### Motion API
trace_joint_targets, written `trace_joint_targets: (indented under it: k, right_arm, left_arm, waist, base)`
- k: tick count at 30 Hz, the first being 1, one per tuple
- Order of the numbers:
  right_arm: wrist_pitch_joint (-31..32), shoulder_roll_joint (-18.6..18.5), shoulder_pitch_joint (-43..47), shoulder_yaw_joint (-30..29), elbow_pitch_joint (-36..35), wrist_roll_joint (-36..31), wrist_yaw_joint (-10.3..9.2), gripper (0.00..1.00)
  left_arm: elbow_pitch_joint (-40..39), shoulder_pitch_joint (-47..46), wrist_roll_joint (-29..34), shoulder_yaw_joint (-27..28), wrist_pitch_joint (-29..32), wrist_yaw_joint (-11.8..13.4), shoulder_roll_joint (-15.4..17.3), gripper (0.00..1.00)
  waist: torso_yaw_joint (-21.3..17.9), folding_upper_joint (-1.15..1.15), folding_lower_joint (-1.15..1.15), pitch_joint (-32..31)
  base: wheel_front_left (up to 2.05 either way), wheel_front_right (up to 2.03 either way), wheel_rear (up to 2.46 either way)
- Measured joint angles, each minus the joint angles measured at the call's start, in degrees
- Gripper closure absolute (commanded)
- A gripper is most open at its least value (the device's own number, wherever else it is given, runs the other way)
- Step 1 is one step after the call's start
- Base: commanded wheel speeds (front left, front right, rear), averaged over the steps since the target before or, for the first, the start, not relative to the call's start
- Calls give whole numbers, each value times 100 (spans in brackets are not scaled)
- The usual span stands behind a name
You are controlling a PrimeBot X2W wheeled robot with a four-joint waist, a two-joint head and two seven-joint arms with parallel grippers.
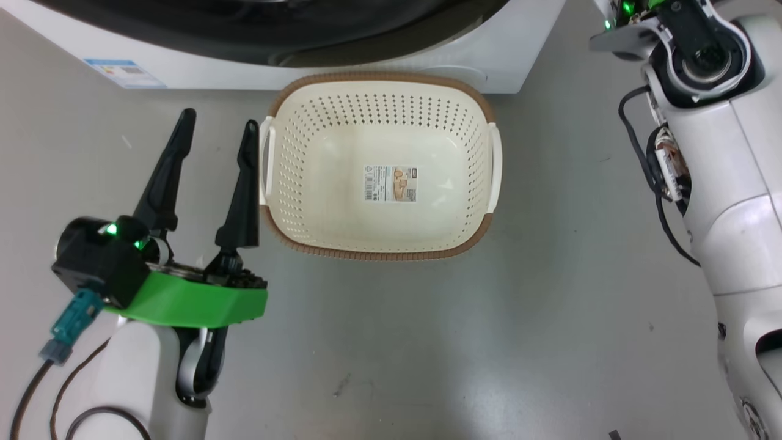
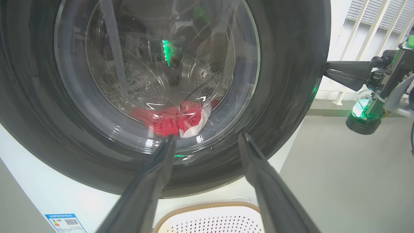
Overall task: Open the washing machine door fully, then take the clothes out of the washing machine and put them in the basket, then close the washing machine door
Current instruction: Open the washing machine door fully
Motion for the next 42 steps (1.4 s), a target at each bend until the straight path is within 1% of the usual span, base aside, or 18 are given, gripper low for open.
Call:
trace_joint_targets:
  k: [6, 12, 23, 30, 42]
  right_arm:
    - [336, -47, -309, 20, 98, 154, 0, 100]
    - [538, -77, -593, 145, 386, 132, 0, 100]
    - [924, -104, -933, 328, 546, 100, -1, 100]
    - [1088, -153, -898, 435, 517, 92, -43, 100]
    - [1340, -215, -415, 478, 312, 92, -43, 100]
  left_arm:
    - [7, -83, -36, -26, 0, 0, 30, 0]
    - [14, -118, -48, -40, 0, 0, 96, 0]
    - [14, -290, -90, -38, 0, 0, 134, 0]
    - [81, -290, -90, -19, 0, 0, 145, 0]
    - [224, -281, -90, 32, -1, 0, 112, 0]
  waist:
    - [76, 0, 0, 155]
    - [91, 0, 0, 270]
    - [55, 0, 0, 419]
    - [32, 0, 0, 333]
    - [46, 0, 0, 11]
  base:
    - [0, 0, 0]
    - [0, 0, 0]
    - [0, 0, 0]
    - [0, 0, 0]
    - [0, 0, 0]
